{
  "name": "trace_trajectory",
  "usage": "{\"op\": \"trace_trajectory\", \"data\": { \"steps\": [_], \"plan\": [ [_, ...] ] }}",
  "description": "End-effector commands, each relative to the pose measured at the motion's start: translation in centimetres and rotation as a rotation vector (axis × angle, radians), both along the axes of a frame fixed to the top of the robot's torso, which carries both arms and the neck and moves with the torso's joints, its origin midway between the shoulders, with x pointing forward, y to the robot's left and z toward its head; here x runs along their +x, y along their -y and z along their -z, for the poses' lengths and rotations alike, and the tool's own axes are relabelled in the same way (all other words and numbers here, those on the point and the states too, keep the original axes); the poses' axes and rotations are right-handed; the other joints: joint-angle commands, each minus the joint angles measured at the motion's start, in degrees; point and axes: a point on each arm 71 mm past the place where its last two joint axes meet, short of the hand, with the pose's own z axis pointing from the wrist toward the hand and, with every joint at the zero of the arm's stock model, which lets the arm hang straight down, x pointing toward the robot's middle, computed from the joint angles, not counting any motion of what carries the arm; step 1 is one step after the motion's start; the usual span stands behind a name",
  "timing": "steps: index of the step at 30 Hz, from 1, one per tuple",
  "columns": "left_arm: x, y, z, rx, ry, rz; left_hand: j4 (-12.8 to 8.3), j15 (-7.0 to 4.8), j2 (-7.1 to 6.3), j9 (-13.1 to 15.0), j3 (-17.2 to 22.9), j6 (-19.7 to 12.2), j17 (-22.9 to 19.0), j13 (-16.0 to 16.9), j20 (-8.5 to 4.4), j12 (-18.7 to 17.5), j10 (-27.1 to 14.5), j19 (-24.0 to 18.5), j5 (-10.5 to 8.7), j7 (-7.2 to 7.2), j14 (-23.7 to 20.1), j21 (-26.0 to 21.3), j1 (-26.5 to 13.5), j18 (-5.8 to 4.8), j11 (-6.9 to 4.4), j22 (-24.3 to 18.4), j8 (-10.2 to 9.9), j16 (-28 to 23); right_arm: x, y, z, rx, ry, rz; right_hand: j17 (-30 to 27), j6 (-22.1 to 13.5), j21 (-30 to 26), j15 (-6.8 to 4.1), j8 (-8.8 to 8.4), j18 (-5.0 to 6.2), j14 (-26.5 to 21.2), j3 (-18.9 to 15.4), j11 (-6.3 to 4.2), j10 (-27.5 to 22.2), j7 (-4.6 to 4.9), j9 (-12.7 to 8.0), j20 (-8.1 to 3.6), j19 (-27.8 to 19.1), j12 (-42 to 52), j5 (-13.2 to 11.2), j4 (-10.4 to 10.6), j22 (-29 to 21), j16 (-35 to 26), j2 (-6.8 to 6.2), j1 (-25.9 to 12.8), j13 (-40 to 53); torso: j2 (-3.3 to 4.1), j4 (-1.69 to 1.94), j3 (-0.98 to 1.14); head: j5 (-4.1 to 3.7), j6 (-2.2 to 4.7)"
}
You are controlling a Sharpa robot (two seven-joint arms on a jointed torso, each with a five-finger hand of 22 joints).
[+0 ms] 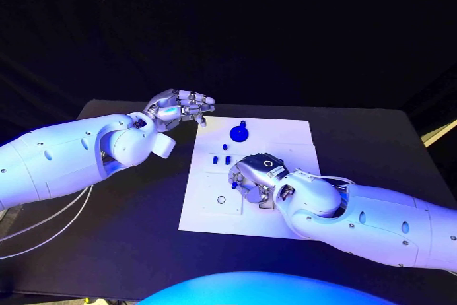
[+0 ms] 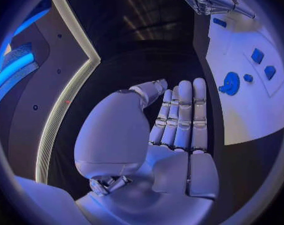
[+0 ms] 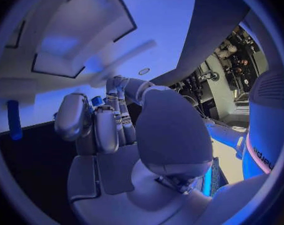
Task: Assemble the parts on the task board
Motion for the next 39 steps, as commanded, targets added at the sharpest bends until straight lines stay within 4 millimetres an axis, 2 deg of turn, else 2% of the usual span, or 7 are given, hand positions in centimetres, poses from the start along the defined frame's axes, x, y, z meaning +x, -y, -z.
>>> {"op": "trace_trajectory", "data": {
  "steps": [1,6,17,27,33,35,39],
  "plan": [
    [0.0,0.1,-0.1,-0.004,0.001,0.005,-0.04,0.16,0.24,-0.41,-2.50,-1.00,-0.62,-0.63,0.23,-0.53,-1.40,0.34,-0.16,0.19,-0.68,-0.86,-0.13,0.73,0.10,-0.62,0.99,-0.94,0.1,0.2,0.1,0.005,-0.001,0.016,-0.06,-0.19,-0.54,0.41,-0.36,-1.18,2.46,1.23,0.43,-1.79,0.63,0.81,0.52,0.74,-1.02,0.59,-0.94,3.85,0.26,0.36,-3.13,0.28,0.00,0.00,0.05,0.07,0.01],
    [0.0,0.1,-0.1,-0.003,0.000,0.004,-0.04,0.16,0.24,-0.41,-2.50,-1.00,-0.62,-0.63,0.23,-0.53,-1.40,0.34,-0.16,0.19,-0.68,-0.86,-0.13,0.73,0.10,-0.62,0.99,-0.94,0.2,0.6,0.1,0.015,0.004,0.029,-0.93,-3.73,-4.74,1.24,-2.90,-0.41,2.11,1.29,1.39,-6.91,0.97,-0.28,1.42,-0.69,-1.04,0.40,-1.07,2.09,-0.25,-1.45,-4.14,-1.16,-0.01,-0.04,0.04,0.04,0.06],
    [0.0,0.0,-0.1,-0.002,0.000,0.003,-0.05,0.17,0.27,-0.42,-2.52,-1.05,-0.68,-0.65,0.24,-0.54,-1.48,0.32,-0.16,0.20,-0.73,-0.95,-0.07,0.73,0.13,-0.67,1.02,-1.06,-0.1,2.1,-0.6,0.040,0.017,0.051,-2.75,-4.37,-8.09,1.58,-3.58,0.17,1.45,1.09,1.86,-10.05,0.89,-0.59,1.82,-1.72,-0.91,0.36,-1.73,0.62,-1.63,-2.49,-3.89,-2.21,-0.06,-0.06,0.07,-0.23,0.51],
    [-0.1,-0.2,-0.1,-0.003,0.001,0.002,-0.06,0.19,0.25,-0.44,-2.57,-1.14,-0.74,-0.67,0.26,-0.53,-1.55,0.31,-0.18,0.22,-0.77,-1.03,-0.04,0.73,0.15,-0.72,1.05,-1.17,1.2,6.7,-3.8,0.043,-0.008,0.128,-2.65,-4.23,-8.46,1.64,-3.79,0.21,1.56,-0.71,1.83,-10.90,0.74,-0.74,1.96,-1.59,-0.42,-0.26,-1.17,0.40,-1.45,-3.58,-4.90,-2.69,-0.07,-0.22,0.04,-1.57,1.83],
    [-0.1,-0.3,-0.1,-0.003,0.003,-0.001,-0.05,0.20,0.23,-0.45,-2.60,-1.18,-0.76,-0.68,0.27,-0.52,-1.58,0.30,-0.18,0.22,-0.78,-1.07,-0.05,0.72,0.16,-0.74,1.05,-1.21,2.6,9.2,-4.9,0.026,-0.024,0.160,-3.72,-5.13,-12.12,1.96,-5.42,0.60,1.10,-12.76,2.21,-14.56,0.40,-1.84,2.34,-2.04,0.63,1.19,1.07,-1.45,-1.98,-2.59,-2.98,-4.02,-0.09,-0.14,0.05,-2.25,2.47],
    [-0.1,-0.3,-0.1,-0.003,0.004,-0.001,-0.05,0.20,0.23,-0.45,-2.60,-1.18,-0.76,-0.68,0.27,-0.52,-1.58,0.30,-0.18,0.22,-0.78,-1.07,-0.05,0.72,0.16,-0.74,1.05,-1.21,3.0,10.0,-5.0,0.018,-0.025,0.166,-3.92,-5.36,-13.40,2.12,-6.15,0.75,1.02,-19.04,2.36,-15.73,0.24,-2.46,2.46,-1.99,1.65,0.68,3.22,-2.10,-1.94,-1.54,-0.32,-4.46,-0.05,-0.11,0.07,-2.43,2.66],
    [-0.1,-0.4,-0.1,-0.003,0.004,-0.002,-0.05,0.20,0.23,-0.45,-2.60,-1.18,-0.76,-0.68,0.27,-0.52,-1.58,0.30,-0.18,0.22,-0.78,-1.07,-0.05,0.72,0.16,-0.74,1.05,-1.21,3.6,10.9,-5.0,-0.002,-0.030,0.169,-4.43,-4.97,-15.79,2.33,-6.66,1.03,0.81,-25.05,2.63,-17.60,-0.20,-3.08,2.60,-2.05,2.82,0.50,7.73,-3.31,-2.09,-1.50,3.58,-4.76,0.02,-0.06,0.08,-2.55,2.87]
  ]
}}
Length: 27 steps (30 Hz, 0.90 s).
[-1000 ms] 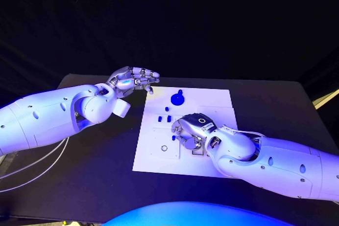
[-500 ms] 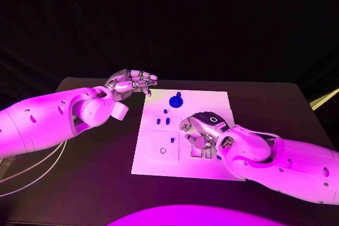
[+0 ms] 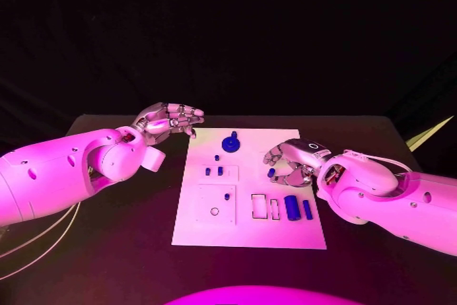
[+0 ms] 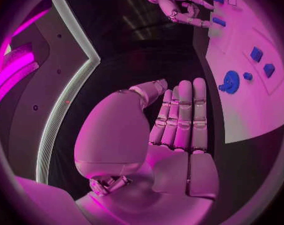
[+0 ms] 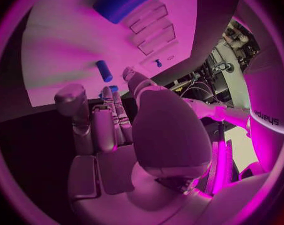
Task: Assemble the parts on the task board
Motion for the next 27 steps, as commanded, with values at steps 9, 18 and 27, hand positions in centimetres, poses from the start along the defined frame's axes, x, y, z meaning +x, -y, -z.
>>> {"op": "trace_trajectory", "data": {
  "steps": [9,18,27],
  "plan": [
    [-0.1,0.1,-0.1,-0.005,0.002,0.005,-0.05,-0.07,0.23,-0.45,-2.60,-1.07,-0.71,-0.57,0.27,-0.52,-1.57,0.30,-0.18,0.12,-0.49,-0.68,-0.05,0.73,0.15,-0.37,1.05,-0.55,0.9,0.5,0.4,-0.056,-0.004,-0.002,-0.39,1.01,-0.71,0.91,-0.75,0.82,0.66,-5.14,0.28,-4.29,-0.65,-0.79,0.42,0.09,1.96,-0.81,5.56,-0.46,-0.67,-0.24,5.47,-0.55,0.15,0.17,-0.05,-0.27,0.16],
    [-0.1,0.1,-0.1,-0.004,0.002,0.004,-0.05,-0.07,0.23,-0.45,-2.60,-1.07,-0.71,-0.57,0.27,-0.52,-1.57,0.30,-0.18,0.12,-0.49,-0.68,-0.05,0.73,0.15,-0.37,1.05,-0.55,1.2,0.2,0.7,-0.081,-0.006,-0.003,0.67,4.20,4.14,-0.20,-0.15,0.05,1.31,0.67,-0.99,0.71,-0.12,-1.19,-0.51,2.13,4.90,-1.13,7.09,1.96,0.36,0.59,6.74,-0.38,0.10,0.16,-0.07,-0.22,0.06],
    [-0.1,0.1,-0.1,-0.005,0.002,0.005,-0.05,-0.07,0.23,-0.45,-2.60,-1.07,-0.71,-0.57,0.27,-0.52,-1.57,0.30,-0.18,0.12,-0.49,-0.68,-0.05,0.73,0.15,-0.37,1.05,-0.55,1.4,-0.2,1.2,-0.098,-0.021,-0.007,1.34,7.49,8.30,-0.98,1.01,-0.62,1.72,8.42,-1.97,6.77,-0.31,-0.80,-1.33,3.32,3.52,-2.08,7.07,4.34,1.12,0.31,5.16,-0.47,0.10,0.16,-0.02,-0.11,0.00]
  ]
}}
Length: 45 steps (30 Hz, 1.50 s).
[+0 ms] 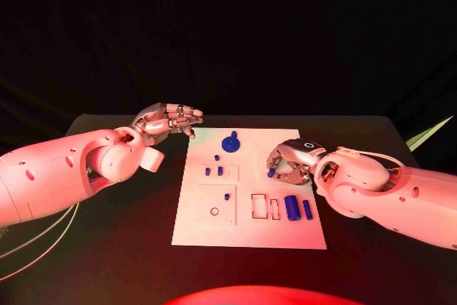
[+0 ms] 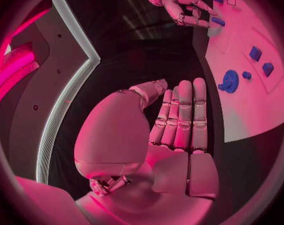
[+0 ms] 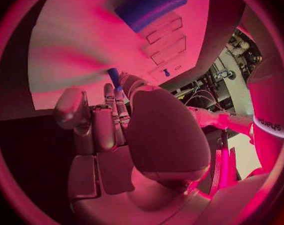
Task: Assemble the parts on the task board
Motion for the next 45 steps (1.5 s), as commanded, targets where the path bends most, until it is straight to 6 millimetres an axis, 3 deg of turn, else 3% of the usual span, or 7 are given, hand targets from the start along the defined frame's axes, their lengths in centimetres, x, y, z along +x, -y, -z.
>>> {"op": "trace_trajectory", "data": {
  "steps": [1,8,9,19,29,39,45],
  "plan": [
    [0.0,0.2,-0.1,-0.005,0.002,0.006,-0.05,-0.08,0.23,-0.45,-2.60,-1.07,-0.70,-0.57,0.27,-0.52,-0.67,0.30,-0.18,0.12,-0.49,-0.68,-0.05,0.72,0.24,-0.37,1.05,-0.55,0.0,-0.2,0.3,-0.009,-0.007,-0.003,0.91,1.07,1.48,-0.47,1.04,-0.63,2.85,4.98,-0.39,1.96,0.06,0.08,-0.11,1.53,-1.02,-1.15,-0.11,1.64,1.03,-0.25,-1.12,-0.30,0.00,0.02,0.06,0.09,-0.07],
    [0.0,0.1,-0.1,-0.004,0.002,0.004,-0.05,-0.08,0.23,-0.45,-2.60,-1.07,-0.70,-0.57,0.27,-0.52,-0.67,0.30,-0.18,0.12,-0.49,-0.68,-0.05,0.72,0.24,-0.37,1.05,-0.55,0.0,-0.4,0.7,-0.015,-0.010,-0.004,1.01,1.78,2.24,-0.69,1.57,-0.75,2.91,7.94,-0.64,3.75,-0.08,0.60,-0.34,1.69,-2.17,-1.69,-1.40,2.24,1.22,-0.14,-1.98,-0.26,0.03,-0.02,0.07,0.20,-0.20],
    [0.0,0.1,-0.1,-0.004,0.002,0.003,-0.05,-0.08,0.23,-0.45,-2.60,-1.07,-0.70,-0.57,0.27,-0.52,-0.67,0.30,-0.18,0.12,-0.49,-0.68,-0.05,0.72,0.24,-0.37,1.05,-0.55,0.0,-0.4,0.7,-0.014,-0.009,-0.004,0.97,1.80,2.40,-0.71,1.72,-0.78,2.90,9.91,-0.71,4.38,-0.09,0.86,-0.42,1.71,-2.95,-3.79,-2.33,2.46,1.25,-0.13,-2.61,-0.24,0.02,-0.03,0.07,0.19,-0.21],
    [0.0,0.1,-0.1,-0.003,0.001,0.003,0.01,-0.04,0.32,-0.50,-2.72,-1.26,-0.83,-0.61,0.31,-0.45,-0.81,0.30,-0.17,0.14,-0.49,-0.91,0.00,0.73,0.27,-0.52,1.15,-0.78,0.1,-0.6,1.0,-0.014,0.005,0.006,1.21,2.40,3.35,-0.90,2.36,-0.92,3.00,11.85,-0.89,5.60,-0.22,1.47,-0.52,1.95,-3.50,-3.73,-3.70,3.06,1.51,0.26,-3.59,-0.06,-0.02,-0.01,0.05,0.09,-0.28],
    [0.0,0.1,-0.1,-0.003,0.001,0.002,0.01,-0.04,0.32,-0.50,-2.72,-1.26,-0.83,-0.61,0.31,-0.45,-0.81,0.30,-0.17,0.14,-0.49,-0.91,0.00,0.73,0.27,-0.52,1.15,-0.78,-0.1,-0.7,0.5,0.033,0.062,0.017,1.53,4.08,6.04,-1.85,5.14,-1.32,3.17,14.87,-2.06,10.23,-0.86,3.94,-1.34,2.59,-3.32,-3.63,-8.64,4.67,1.95,1.94,-4.88,1.30,-0.06,0.01,0.03,0.09,-0.32],
    [0.1,0.2,0.0,-0.003,0.003,0.000,0.01,-0.04,0.32,-0.50,-2.72,-1.26,-0.83,-0.61,0.31,-0.45,-0.81,0.30,-0.17,0.14,-0.49,-0.91,0.00,0.73,0.27,-0.52,1.15,-0.78,-0.9,-0.6,-0.8,0.093,0.101,0.012,1.47,4.11,6.62,-2.01,5.78,-1.42,3.18,15.45,-2.26,11.01,-0.98,4.62,-1.52,2.71,-3.40,-3.66,-9.70,5.05,1.96,1.97,-5.65,1.74,-0.16,0.02,-0.01,0.25,-0.29],
    [0.2,0.3,0.0,-0.005,0.003,0.000,0.02,-0.04,0.40,-0.53,-2.76,-1.35,-0.88,-0.63,0.32,-0.39,-0.85,0.34,-0.17,0.17,-0.46,-1.01,0.07,0.74,0.28,-0.58,1.22,-0.88,-2.0,-1.6,-2.1,0.141,0.106,-0.022,1.53,4.11,6.77,-2.04,5.91,-1.44,3.20,15.57,-2.29,11.13,-1.01,4.76,-1.55,2.74,-3.44,-3.71,-9.91,5.14,2.01,1.97,-5.81,1.83,-0.18,-0.11,-0.02,0.37,-0.20]
  ]
}}
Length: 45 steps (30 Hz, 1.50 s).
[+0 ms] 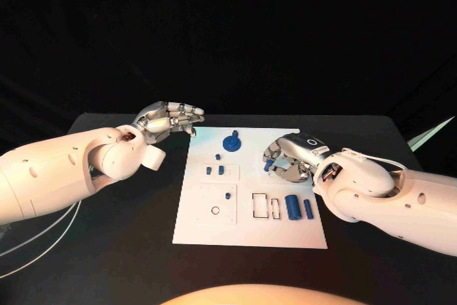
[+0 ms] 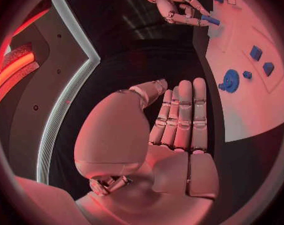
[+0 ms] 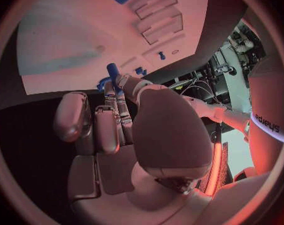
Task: Assemble the parts on the task board
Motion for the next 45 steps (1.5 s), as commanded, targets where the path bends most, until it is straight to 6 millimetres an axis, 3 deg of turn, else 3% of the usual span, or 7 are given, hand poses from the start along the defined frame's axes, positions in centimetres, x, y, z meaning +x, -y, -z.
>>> {"op": "trace_trajectory", "data": {
  "steps": [1,6,13,18,26,35,45],
  "plan": [
    [0.0,0.2,-0.1,-0.006,0.003,0.004,0.02,-0.04,0.40,-0.48,-2.76,-1.24,-0.61,-0.60,0.32,-0.39,-0.86,0.35,-0.17,0.07,-0.46,-1.00,0.06,0.74,0.28,-0.52,1.22,-0.87,-0.7,-1.0,-0.5,0.027,-0.001,-0.030,0.99,1.91,1.34,-0.52,3.52,-1.40,2.30,3.05,-1.73,5.67,-0.05,2.84,-0.12,1.33,1.30,0.50,-1.57,5.20,0.91,1.64,-1.45,2.58,-0.02,-0.11,-0.01,0.23,0.12],
    [0.2,0.5,0.0,-0.009,0.002,0.007,0.02,-0.04,0.40,-0.48,-2.76,-1.24,-0.61,-0.60,0.32,-0.39,-0.86,0.35,-0.17,0.07,-0.46,-1.00,0.06,0.74,0.28,-0.52,1.22,-0.87,-2.1,-4.0,-0.6,0.076,-0.022,-0.106,0.83,1.84,1.00,-0.53,3.57,-1.34,2.27,3.16,-1.73,5.65,-0.03,2.92,-0.14,1.25,1.21,0.55,-1.74,5.09,0.83,1.63,-1.55,2.62,-0.09,-0.13,0.07,1.25,-0.06],
    [0.5,0.9,0.1,-0.015,0.001,0.011,0.02,-0.04,0.40,-0.48,-2.76,-1.24,-0.61,-0.60,0.32,-0.39,-0.86,0.35,-0.17,0.07,-0.46,-1.00,0.06,0.74,0.28,-0.52,1.22,-0.87,-4.4,-8.4,0.5,0.128,-0.057,-0.218,0.75,1.68,0.89,-0.53,3.63,-1.33,2.25,3.40,-1.70,5.62,0.01,3.05,-0.16,1.22,1.06,0.74,-2.06,5.09,0.78,1.67,-1.70,2.70,-0.21,0.03,-0.10,2.27,-0.04],
    [0.5,1.3,0.1,-0.018,0.000,0.016,0.02,-0.04,0.45,-0.49,-2.77,-1.25,-0.64,-0.60,0.32,-0.33,-0.85,0.37,-0.16,0.07,-0.43,-1.04,0.12,0.75,0.27,-0.55,1.28,-0.91,-5.5,-10.3,1.9,0.144,-0.087,-0.262,0.73,1.57,0.76,-0.51,3.66,-1.31,2.25,3.56,-1.67,5.58,0.06,3.14,-0.17,1.18,0.94,0.82,-2.27,5.07,0.78,1.71,-1.81,2.74,-0.07,-0.03,-0.18,2.91,-0.21],
    [0.5,1.5,0.2,-0.019,-0.001,0.020,0.02,-0.04,0.45,-0.49,-2.77,-1.25,-0.64,-0.60,0.32,-0.33,-0.85,0.37,-0.16,0.07,-0.43,-1.04,0.12,0.75,0.27,-0.55,1.28,-0.91,-6.0,-11.3,3.7,0.134,-0.126,-0.279,0.69,1.51,0.76,-0.51,3.68,-1.31,2.24,3.65,-1.65,5.56,0.08,3.18,-0.17,1.18,0.89,0.87,-2.39,5.09,0.76,1.73,-1.86,2.77,-0.04,-0.05,-0.10,4.02,-0.89],
    [0.5,1.6,0.2,-0.020,-0.002,0.022,0.02,-0.04,0.46,-0.49,-2.81,-1.25,-0.65,-0.60,0.33,-0.29,-0.83,0.39,-0.17,0.06,-0.41,-1.07,0.13,0.74,0.27,-0.57,1.33,-0.94,-6.0,-11.5,4.9,0.105,-0.145,-0.278,0.70,1.46,0.69,-0.49,3.71,-1.30,2.24,3.73,-1.62,5.55,0.11,3.24,-0.17,1.16,0.83,0.95,-2.52,5.08,0.76,1.74,-1.93,2.81,-0.04,-0.10,0.04,4.45,-1.47],
    [0.5,1.5,0.2,-0.019,-0.003,0.022,0.02,-0.04,0.46,-0.49,-2.81,-1.25,-0.65,-0.60,0.33,-0.29,-0.83,0.39,-0.17,0.06,-0.41,-1.07,0.13,0.74,0.27,-0.57,1.33,-0.94,-5.7,-11.2,5.5,0.062,-0.148,-0.268,0.70,1.43,0.69,-0.48,3.73,-1.31,2.24,3.78,-1.61,5.56,0.12,3.28,-0.16,1.15,0.79,1.00,-2.61,5.09,0.77,1.76,-2.00,2.84,-0.01,-0.08,0.02,4.44,-1.71]
  ]
}}
